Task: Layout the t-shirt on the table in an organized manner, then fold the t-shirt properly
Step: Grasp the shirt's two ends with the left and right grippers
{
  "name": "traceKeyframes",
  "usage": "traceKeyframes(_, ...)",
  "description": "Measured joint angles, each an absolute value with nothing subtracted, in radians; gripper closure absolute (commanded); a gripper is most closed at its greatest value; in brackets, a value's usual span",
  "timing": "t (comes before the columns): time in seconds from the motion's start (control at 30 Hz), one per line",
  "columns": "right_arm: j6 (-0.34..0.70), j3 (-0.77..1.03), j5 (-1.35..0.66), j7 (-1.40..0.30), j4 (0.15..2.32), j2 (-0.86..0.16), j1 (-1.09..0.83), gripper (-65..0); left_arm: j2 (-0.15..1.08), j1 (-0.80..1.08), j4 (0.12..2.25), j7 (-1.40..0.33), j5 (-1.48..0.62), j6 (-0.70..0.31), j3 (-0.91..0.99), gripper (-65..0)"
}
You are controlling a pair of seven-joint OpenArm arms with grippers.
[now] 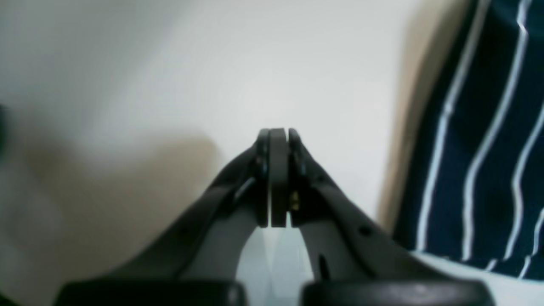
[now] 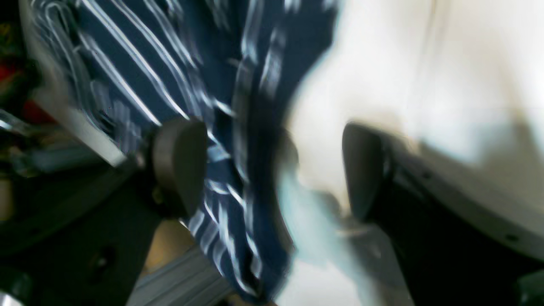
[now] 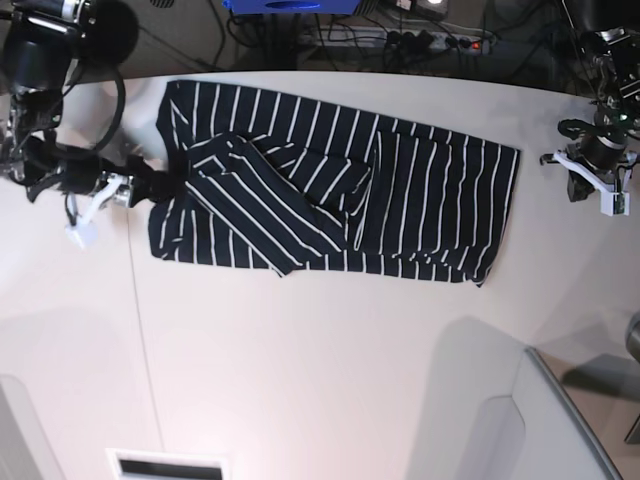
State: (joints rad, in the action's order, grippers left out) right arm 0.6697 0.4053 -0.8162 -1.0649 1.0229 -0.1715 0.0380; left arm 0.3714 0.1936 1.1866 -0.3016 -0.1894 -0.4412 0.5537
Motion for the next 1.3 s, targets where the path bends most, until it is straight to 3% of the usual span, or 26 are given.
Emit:
traceKeyframes(0.3,0.674,0.221,-0.838,-0.963,1.014,-0.157,0.030,-46.2,0.369,0.107,1.108,-0.302,-0.185,-0.440,0.546,0.0)
traceKeyframes(0.47,0.674,0.201,-0.841,-0.965,1.014,-0.114,0.029,-46.1,0.364,0.093,1.115,-0.296,-0.187,-0.441,0.425,0.0)
traceKeyframes(1.03,0.674,0.147,-0.833,-0.931,1.006,-0.075,0.036,-45.8,0.288,0.086,1.113,-0.299,-0.188,-0.433,0.308,0.0)
traceKeyframes(1.1,0.674,0.143,-0.836,-0.913,0.975,-0.071,0.049,-41.9,0.289,0.088,1.113,-0.299,-0.187,-0.432,0.308,0.0)
traceKeyframes(1.3,0.669,0.143,-0.809,-0.891,0.895,-0.081,0.083,-10.5,0.289,0.088,1.113,-0.299,-0.188,-0.429,0.306,0.0)
